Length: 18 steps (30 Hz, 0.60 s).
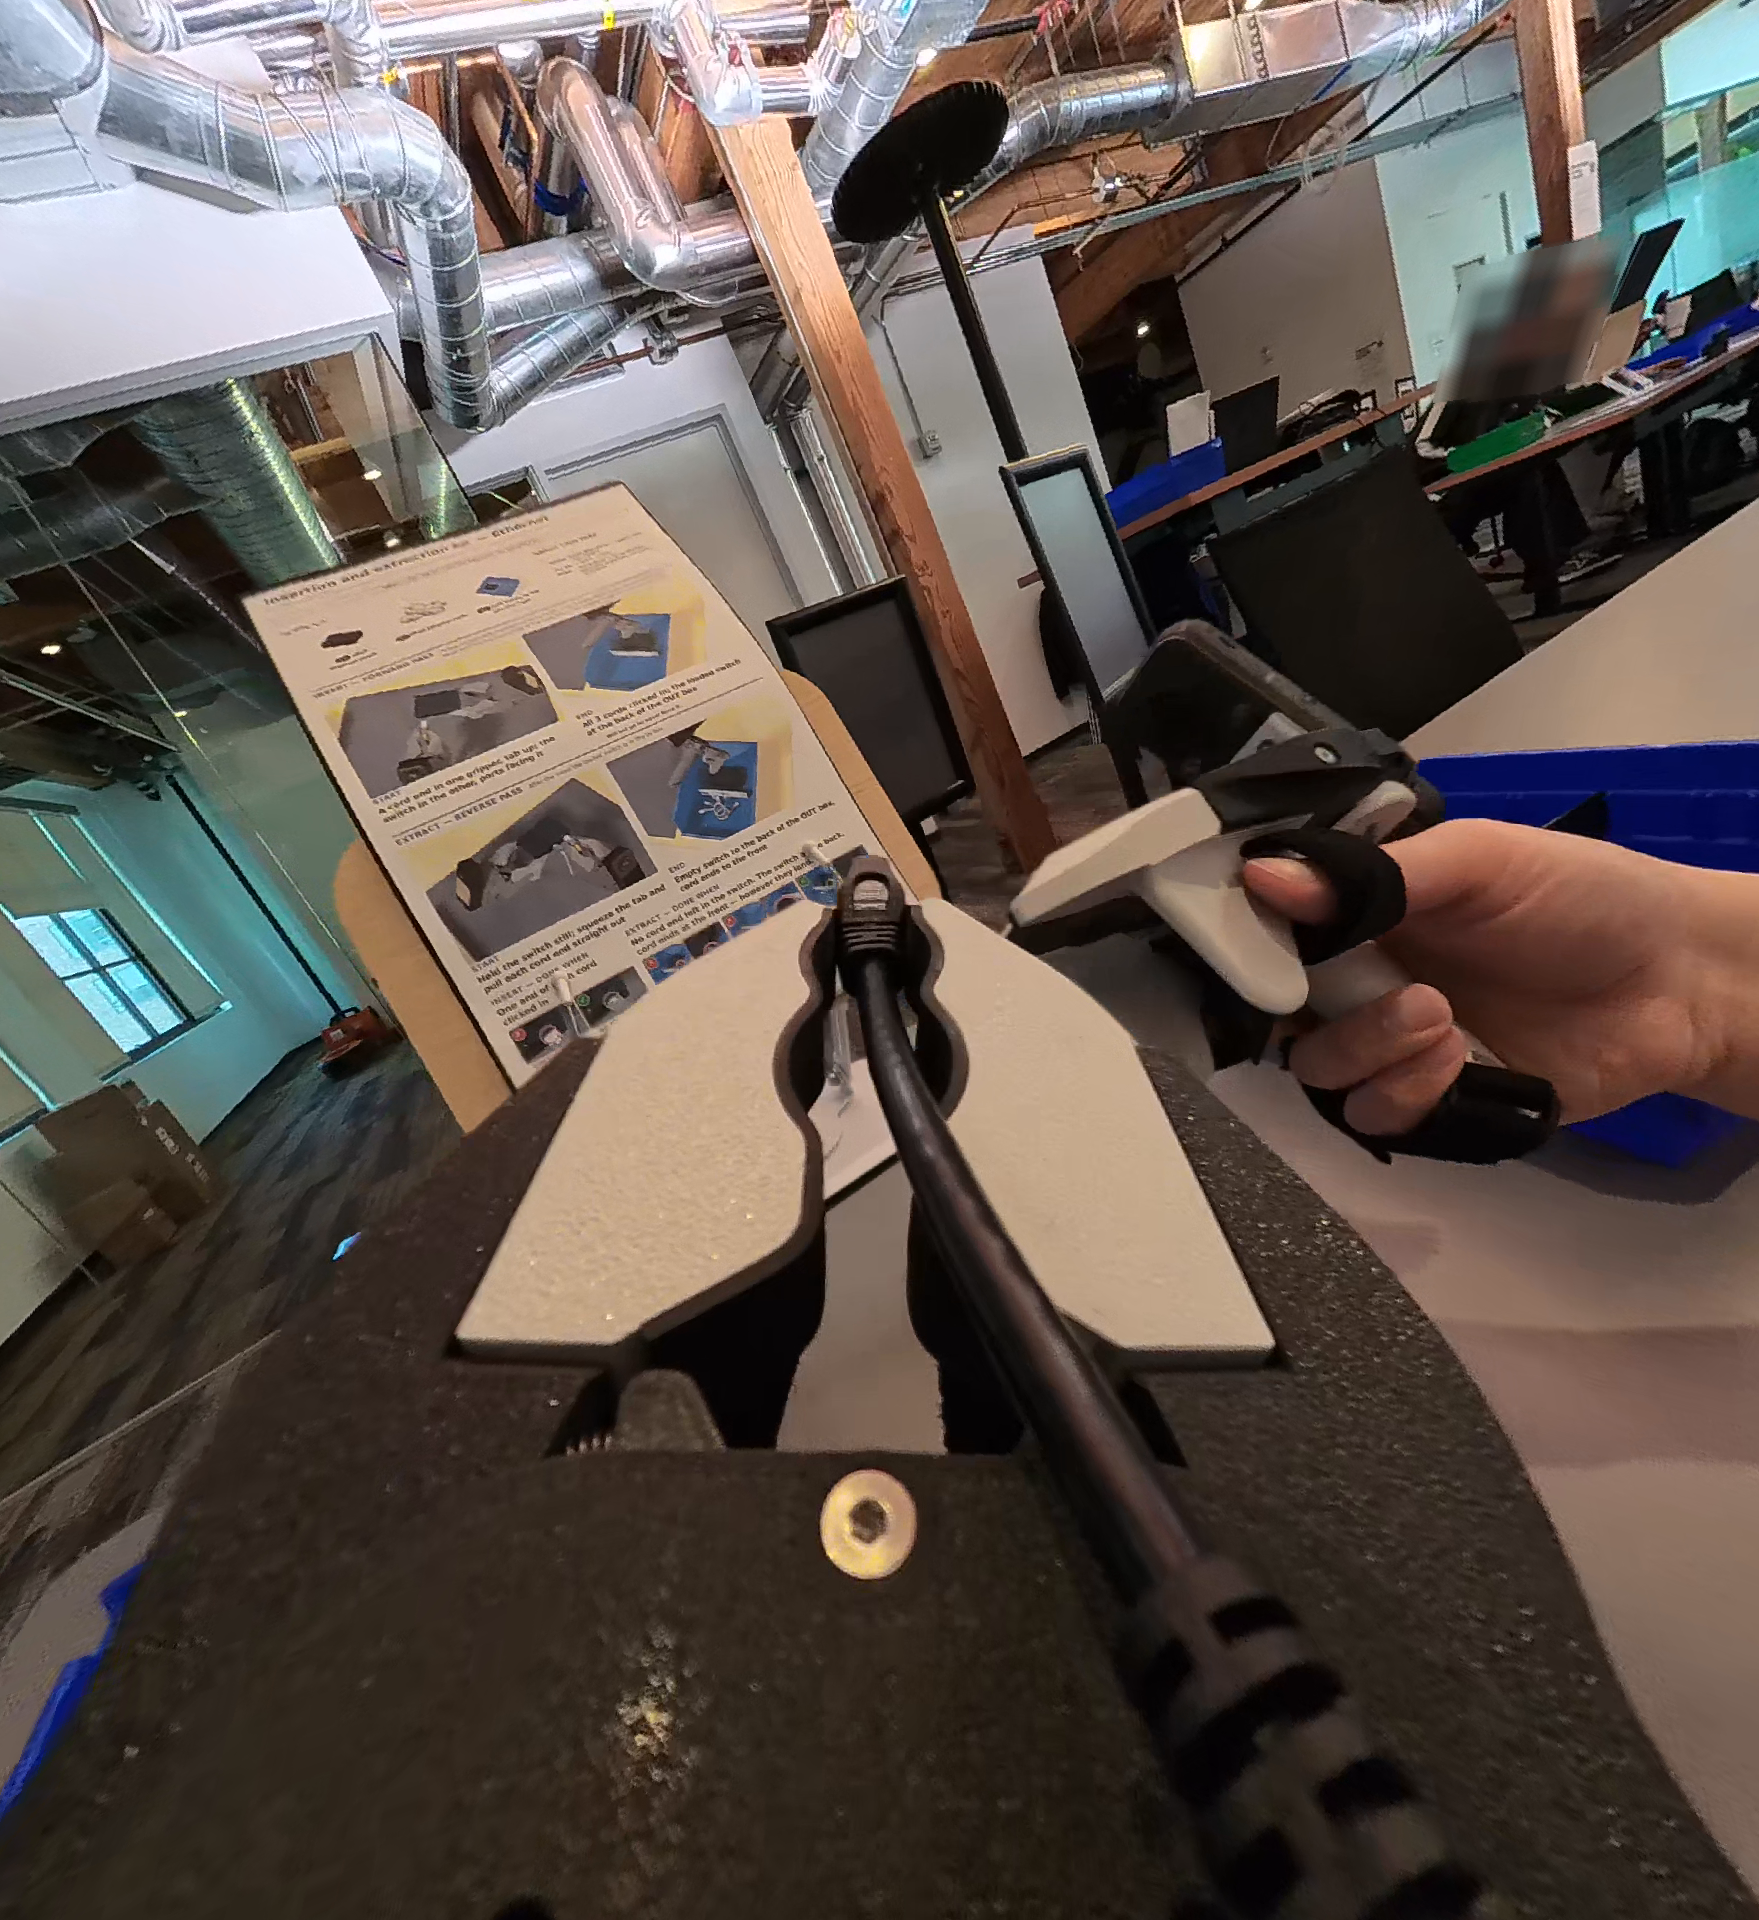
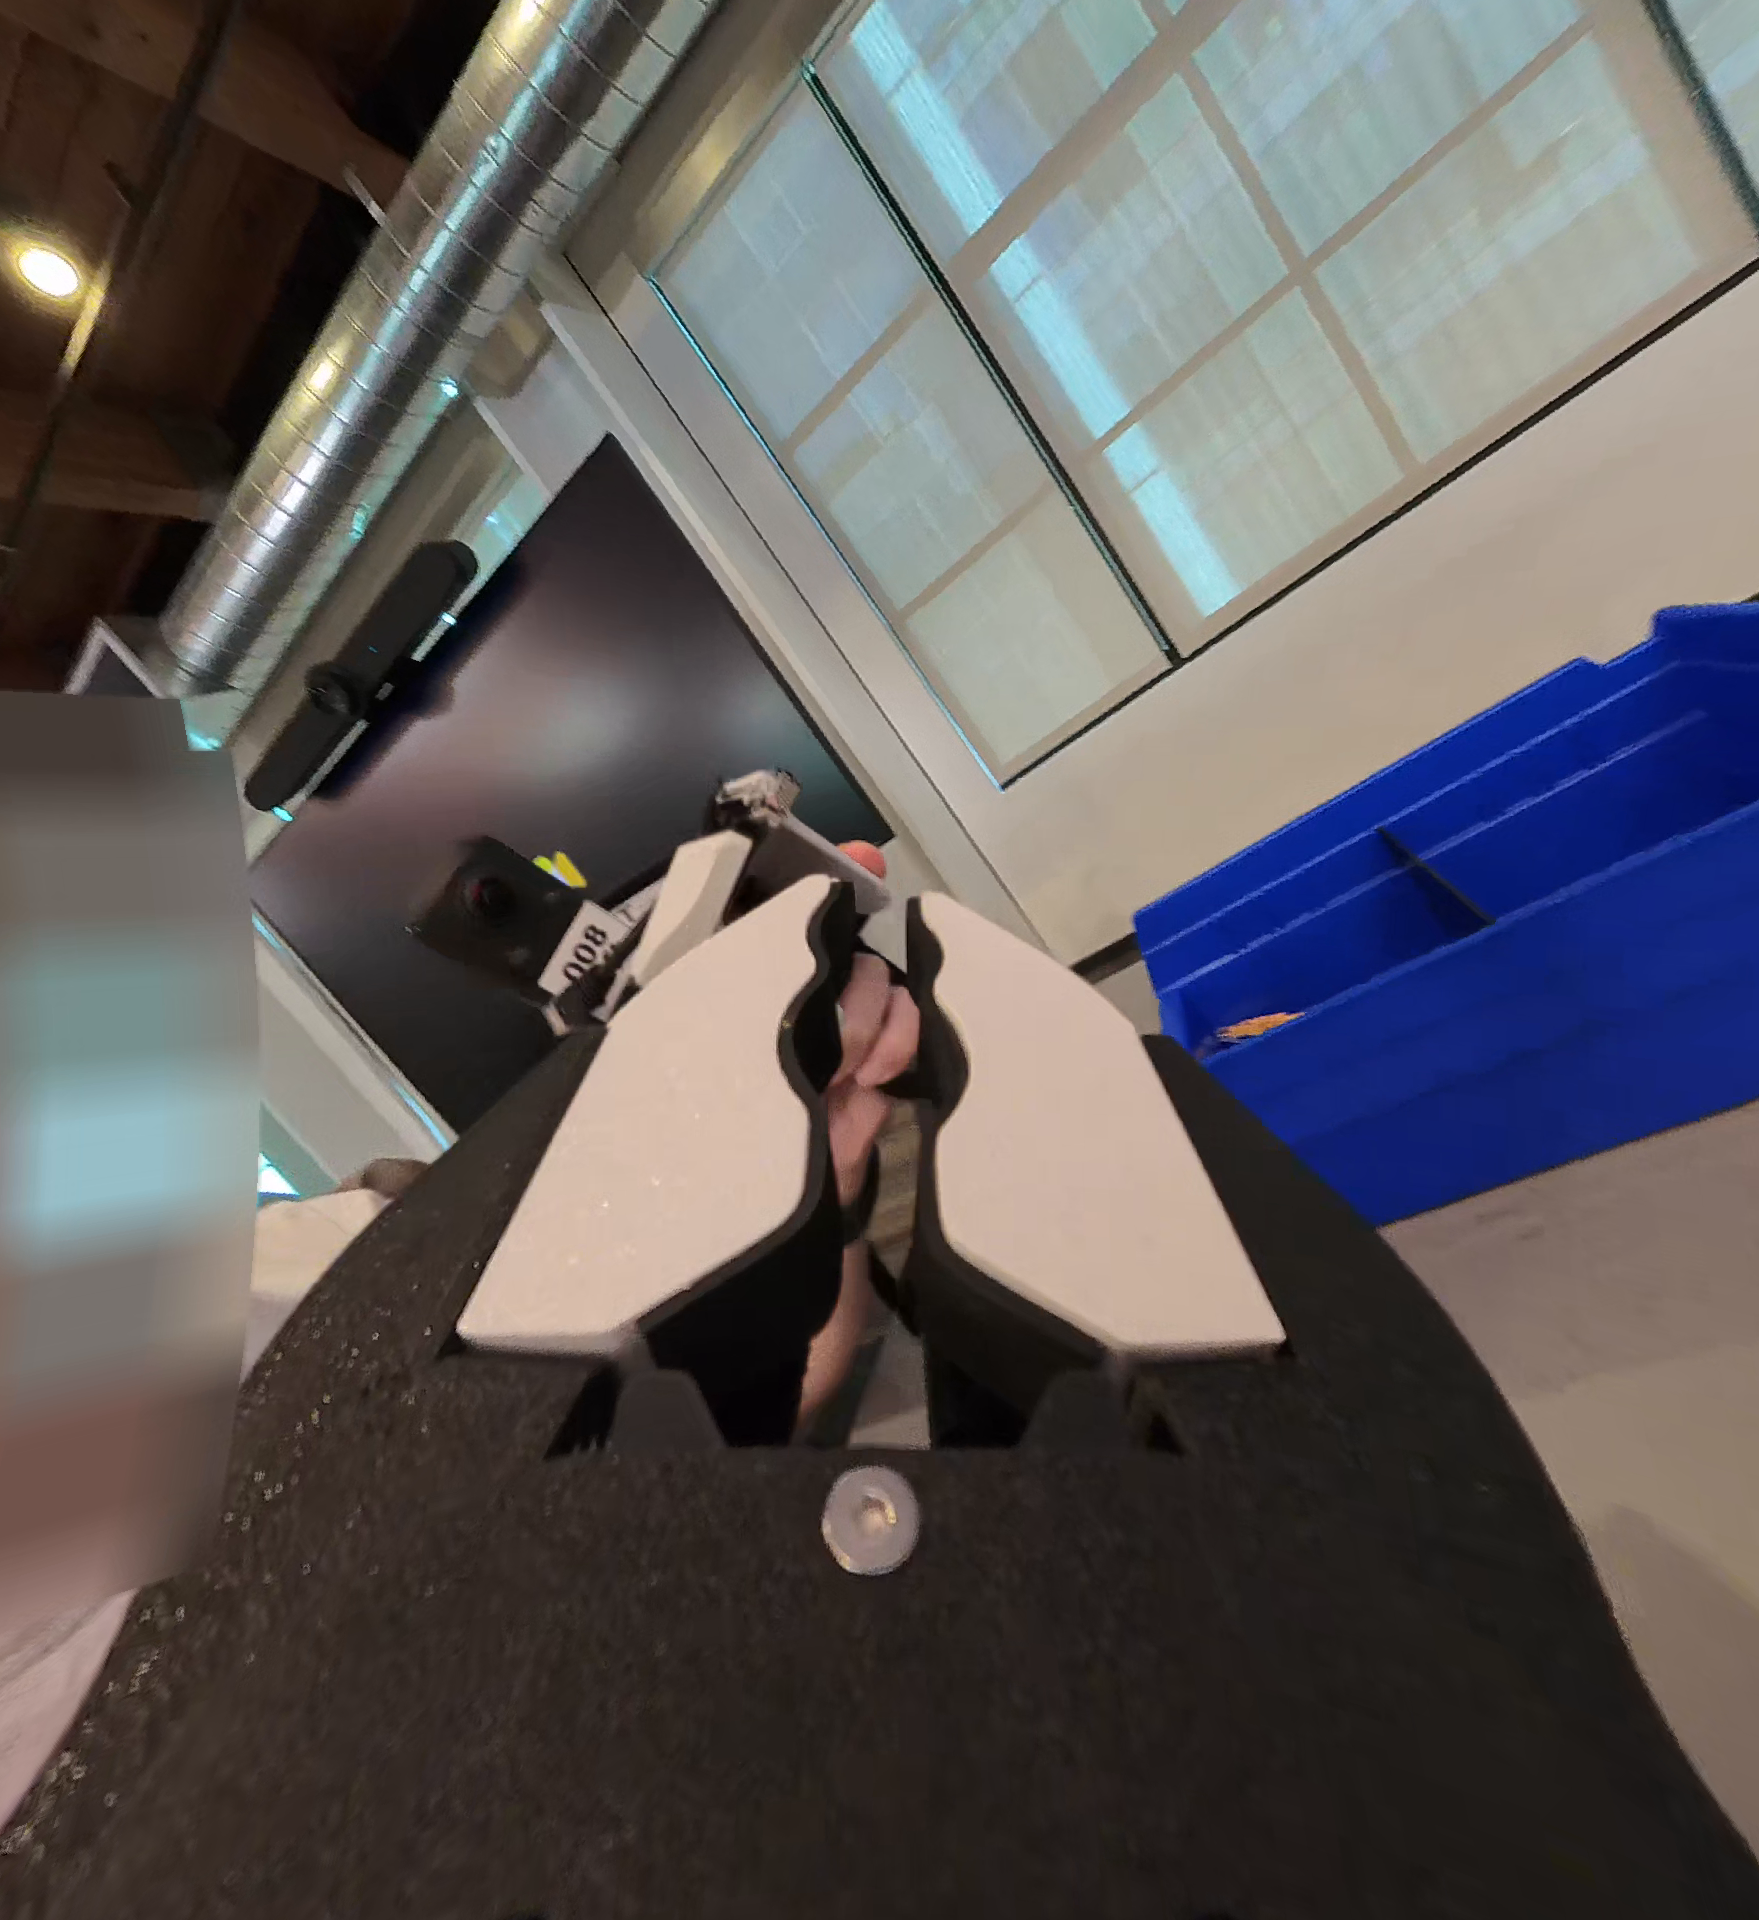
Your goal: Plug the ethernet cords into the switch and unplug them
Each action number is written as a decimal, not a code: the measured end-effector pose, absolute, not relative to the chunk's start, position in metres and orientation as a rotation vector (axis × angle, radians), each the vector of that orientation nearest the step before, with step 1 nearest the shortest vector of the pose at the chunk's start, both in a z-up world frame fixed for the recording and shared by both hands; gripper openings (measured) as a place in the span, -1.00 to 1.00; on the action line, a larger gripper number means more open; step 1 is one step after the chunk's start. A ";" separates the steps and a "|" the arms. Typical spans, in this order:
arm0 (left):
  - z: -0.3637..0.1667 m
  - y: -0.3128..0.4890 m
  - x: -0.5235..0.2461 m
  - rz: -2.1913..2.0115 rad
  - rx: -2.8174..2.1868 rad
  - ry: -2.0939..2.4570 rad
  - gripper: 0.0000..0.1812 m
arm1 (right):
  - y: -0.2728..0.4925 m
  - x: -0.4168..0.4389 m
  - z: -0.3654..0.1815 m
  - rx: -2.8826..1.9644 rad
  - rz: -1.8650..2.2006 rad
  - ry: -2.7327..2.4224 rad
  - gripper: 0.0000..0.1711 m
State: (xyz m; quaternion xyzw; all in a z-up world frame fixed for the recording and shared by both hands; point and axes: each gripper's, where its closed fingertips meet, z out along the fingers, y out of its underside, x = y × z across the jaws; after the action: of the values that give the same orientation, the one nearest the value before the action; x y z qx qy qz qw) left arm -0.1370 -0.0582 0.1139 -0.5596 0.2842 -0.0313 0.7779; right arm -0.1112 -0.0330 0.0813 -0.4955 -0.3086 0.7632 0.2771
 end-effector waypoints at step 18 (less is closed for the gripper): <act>0.203 -0.032 -0.158 -0.103 -1.031 0.639 -0.87 | 0.029 -0.080 0.068 -1.386 0.965 -0.925 -0.94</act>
State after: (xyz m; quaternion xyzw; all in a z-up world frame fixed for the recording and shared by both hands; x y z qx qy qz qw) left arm -0.1580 -0.0321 0.2035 -0.4841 0.3002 -0.0485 0.8205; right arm -0.0798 0.0294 0.0677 -0.5909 -0.3942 0.4112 0.5712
